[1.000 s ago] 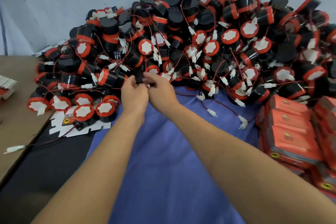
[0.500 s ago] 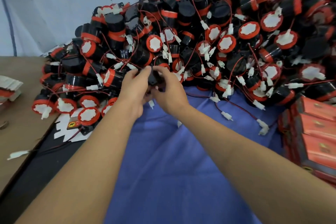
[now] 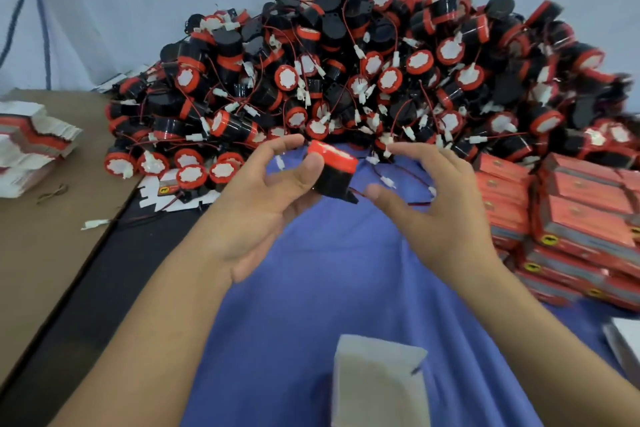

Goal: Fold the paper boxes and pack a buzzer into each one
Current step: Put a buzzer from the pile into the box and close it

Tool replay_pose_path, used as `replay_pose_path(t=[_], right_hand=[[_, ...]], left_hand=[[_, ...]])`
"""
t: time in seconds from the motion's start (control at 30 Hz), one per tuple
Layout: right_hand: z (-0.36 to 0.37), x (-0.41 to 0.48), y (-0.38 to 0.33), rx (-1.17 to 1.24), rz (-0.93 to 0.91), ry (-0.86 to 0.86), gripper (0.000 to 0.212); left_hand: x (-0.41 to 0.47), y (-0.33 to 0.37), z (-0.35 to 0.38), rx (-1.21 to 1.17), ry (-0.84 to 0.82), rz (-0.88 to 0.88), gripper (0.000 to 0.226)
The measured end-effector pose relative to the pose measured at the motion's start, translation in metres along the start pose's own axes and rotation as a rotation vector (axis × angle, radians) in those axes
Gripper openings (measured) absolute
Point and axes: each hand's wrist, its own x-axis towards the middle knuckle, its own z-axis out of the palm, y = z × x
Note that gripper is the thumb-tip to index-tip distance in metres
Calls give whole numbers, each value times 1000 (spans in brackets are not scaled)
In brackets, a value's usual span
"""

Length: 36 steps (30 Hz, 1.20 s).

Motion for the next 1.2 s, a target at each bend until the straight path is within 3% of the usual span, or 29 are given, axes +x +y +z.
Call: replay_pose_path(t=[0.13,0.2,0.3,0.47,0.63,0.7,0.8,0.93,1.1,1.2], right_hand=[[-40,-50,-11,-91,295,307,48],[-57,-71,-15,153,454,357,36],[-77,-101,-19,637,609,214,6],[-89,-137,-29,766,390,257,33],[-88,-161,-33,549,245,6,36],[-82,-165,-45,657,213,17,31],[-77,-165,-63,925,170,243,24],[-79,-166,-78,1216,139,423,15],[-73,-183,-74,1154,347,552,16],[-66,-192,-65,981,415,647,25]], left_hand=[[-53,-8,18,-28,-222,105,63],[-79,-21,28,-19,-247,140,54],[-109,-38,37,87,-236,190,46],[-128,-59,32,763,-181,342,45],[-143,-69,21,943,-197,278,53],[-148,-65,18,938,-188,306,41],[-152,-63,17,774,-107,350,26],[-164,-60,21,501,-19,502,25],[-179,-79,19,364,-18,490,25],[-177,-89,20,498,-94,418,25]])
